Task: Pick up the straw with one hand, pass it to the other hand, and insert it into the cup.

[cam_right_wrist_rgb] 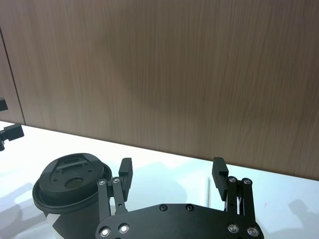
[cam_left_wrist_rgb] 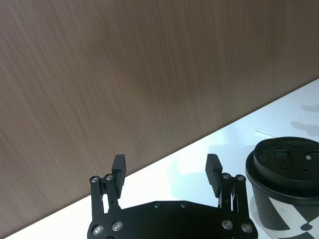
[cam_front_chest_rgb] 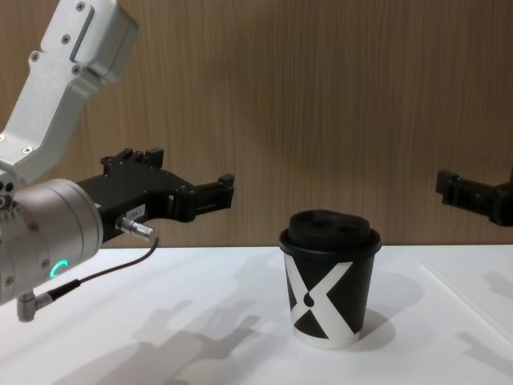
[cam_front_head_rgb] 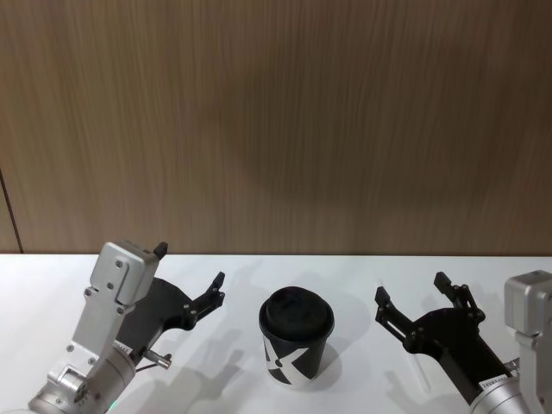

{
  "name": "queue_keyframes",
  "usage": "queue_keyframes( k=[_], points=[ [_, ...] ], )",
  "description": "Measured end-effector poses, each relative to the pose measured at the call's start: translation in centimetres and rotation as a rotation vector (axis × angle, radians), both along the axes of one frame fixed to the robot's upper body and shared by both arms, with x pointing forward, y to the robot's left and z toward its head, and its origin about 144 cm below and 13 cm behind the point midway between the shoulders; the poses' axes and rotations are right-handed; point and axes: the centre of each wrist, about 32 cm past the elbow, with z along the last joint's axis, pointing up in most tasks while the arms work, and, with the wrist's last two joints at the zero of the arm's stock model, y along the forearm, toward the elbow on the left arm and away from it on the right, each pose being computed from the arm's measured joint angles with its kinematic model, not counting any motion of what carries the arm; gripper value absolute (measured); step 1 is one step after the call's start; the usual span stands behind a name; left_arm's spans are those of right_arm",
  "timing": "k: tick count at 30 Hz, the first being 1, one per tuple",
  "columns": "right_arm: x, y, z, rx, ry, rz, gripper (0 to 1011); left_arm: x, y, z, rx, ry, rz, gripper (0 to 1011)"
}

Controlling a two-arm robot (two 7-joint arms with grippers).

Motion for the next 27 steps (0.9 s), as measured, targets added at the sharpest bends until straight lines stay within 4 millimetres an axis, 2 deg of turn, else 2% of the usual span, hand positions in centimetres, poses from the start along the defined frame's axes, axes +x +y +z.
queue_keyframes(
  k=[15,27],
  points=[
    [0.0,-0.05,-0.01,-0.002,0.003,-0.002,1001,0.0,0.0,0.0,0.0,0.0,0.0,1003],
    [0.06,-0.86,0.08,-0.022,0.068,-0.033,1001,0.0,0.0,0.0,0.0,0.0,0.0,1003]
  ],
)
